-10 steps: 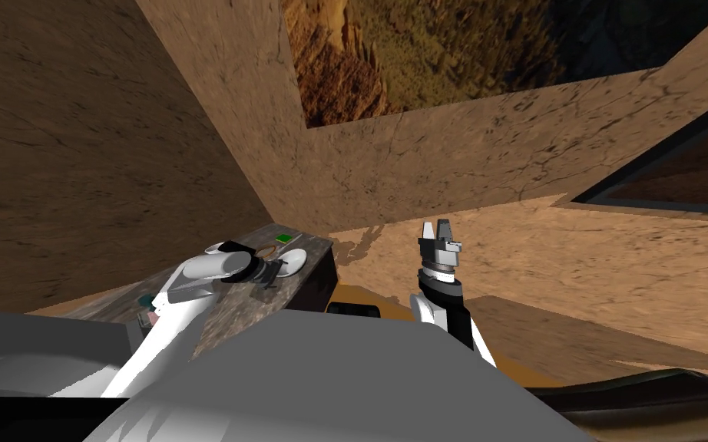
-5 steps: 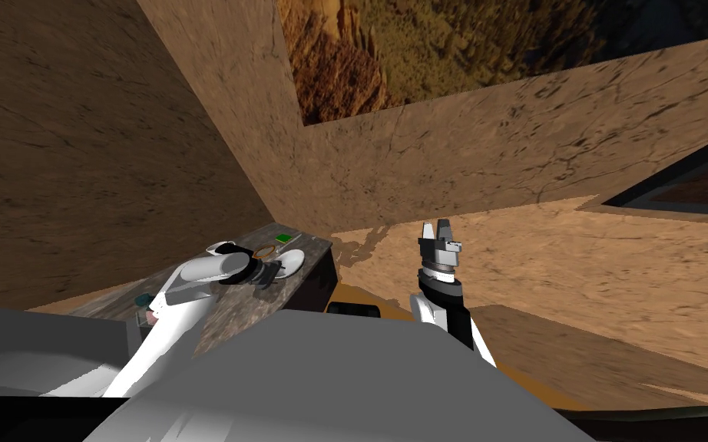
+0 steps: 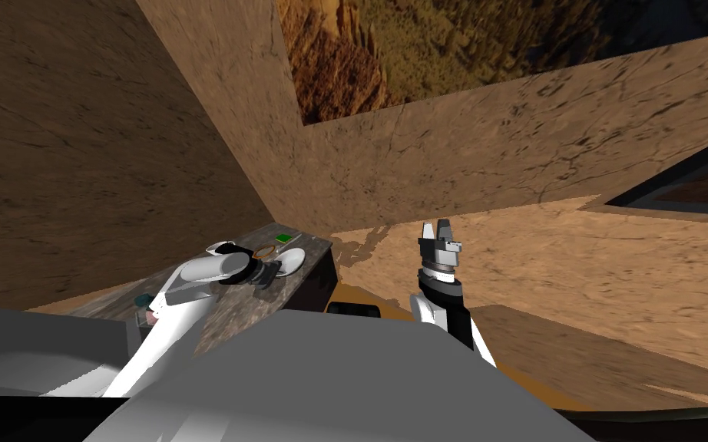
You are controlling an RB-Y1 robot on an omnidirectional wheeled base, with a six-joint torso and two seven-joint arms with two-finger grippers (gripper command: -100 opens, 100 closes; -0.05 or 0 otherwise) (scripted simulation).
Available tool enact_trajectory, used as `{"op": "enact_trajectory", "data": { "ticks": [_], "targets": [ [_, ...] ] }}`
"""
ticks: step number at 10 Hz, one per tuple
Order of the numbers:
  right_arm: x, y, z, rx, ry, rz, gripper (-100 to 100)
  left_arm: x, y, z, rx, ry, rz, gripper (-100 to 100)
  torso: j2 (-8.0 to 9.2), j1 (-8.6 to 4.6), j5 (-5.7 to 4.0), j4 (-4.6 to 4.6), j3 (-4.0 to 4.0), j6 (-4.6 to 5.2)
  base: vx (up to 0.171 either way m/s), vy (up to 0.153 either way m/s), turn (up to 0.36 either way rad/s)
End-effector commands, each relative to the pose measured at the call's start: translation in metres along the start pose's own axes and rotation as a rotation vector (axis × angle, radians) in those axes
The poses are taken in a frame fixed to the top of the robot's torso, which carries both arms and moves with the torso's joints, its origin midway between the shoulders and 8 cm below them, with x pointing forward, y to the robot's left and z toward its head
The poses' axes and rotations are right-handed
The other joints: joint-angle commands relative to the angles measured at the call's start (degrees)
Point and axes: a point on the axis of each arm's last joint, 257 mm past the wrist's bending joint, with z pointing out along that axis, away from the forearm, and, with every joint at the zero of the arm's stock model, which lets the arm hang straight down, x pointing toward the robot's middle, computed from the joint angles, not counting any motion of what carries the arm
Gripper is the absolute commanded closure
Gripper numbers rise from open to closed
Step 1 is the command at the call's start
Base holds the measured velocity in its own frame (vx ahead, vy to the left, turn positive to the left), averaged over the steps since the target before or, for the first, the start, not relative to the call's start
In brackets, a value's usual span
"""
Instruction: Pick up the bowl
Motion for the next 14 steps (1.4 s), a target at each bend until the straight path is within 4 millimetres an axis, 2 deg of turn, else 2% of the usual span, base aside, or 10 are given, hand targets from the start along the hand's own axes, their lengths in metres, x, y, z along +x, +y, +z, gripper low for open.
{"op": "enact_trajectory", "data": {
  "ticks": [1,10,13,14],
  "targets": [
    [0.0,0.0,0.0,0.0,0.0,0.0,0,0.004,-0.004,-0.004,0.002,-0.006,-0.014,100,0.0,0.0,0.0,0.0,0.0,0.0,-0.059,0.045,-0.154],
    [0.0,0.0,0.0,0.0,0.0,0.0,0,0.028,-0.013,-0.017,0.004,-0.032,-0.088,100,0.25,0.09,-0.05,0.11,0.18,0.02,-0.055,0.057,-0.105],
    [0.0,0.0,0.0,0.0,0.0,0.0,0,0.029,-0.013,-0.018,0.005,-0.034,-0.099,100,0.27,0.04,-0.07,0.13,0.2,-0.01,-0.039,0.031,-0.045],
    [0.0,0.0,0.0,0.0,0.0,0.0,0,0.03,-0.013,-0.018,0.004,-0.034,-0.102,0,0.21,-0.01,-0.08,0.12,0.17,-0.04,0.0,0.0,0.0]
  ]
}}
